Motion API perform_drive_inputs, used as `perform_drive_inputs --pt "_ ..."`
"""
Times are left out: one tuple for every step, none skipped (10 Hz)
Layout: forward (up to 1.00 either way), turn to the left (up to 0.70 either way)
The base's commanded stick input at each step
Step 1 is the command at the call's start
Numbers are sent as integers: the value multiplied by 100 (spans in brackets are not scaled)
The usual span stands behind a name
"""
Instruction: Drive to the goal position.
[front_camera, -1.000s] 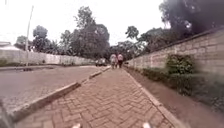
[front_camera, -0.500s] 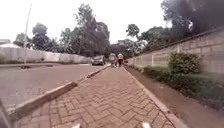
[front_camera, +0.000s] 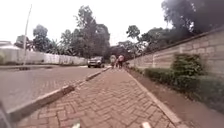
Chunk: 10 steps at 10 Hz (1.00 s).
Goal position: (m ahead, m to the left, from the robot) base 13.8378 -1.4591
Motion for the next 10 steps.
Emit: perform_drive_inputs --pt "50 0" --pt "50 0" --pt "50 0" --pt "50 0" --pt "50 0" --pt "50 0" --pt "50 0" --pt "50 0" --pt "50 0" --pt "50 0"
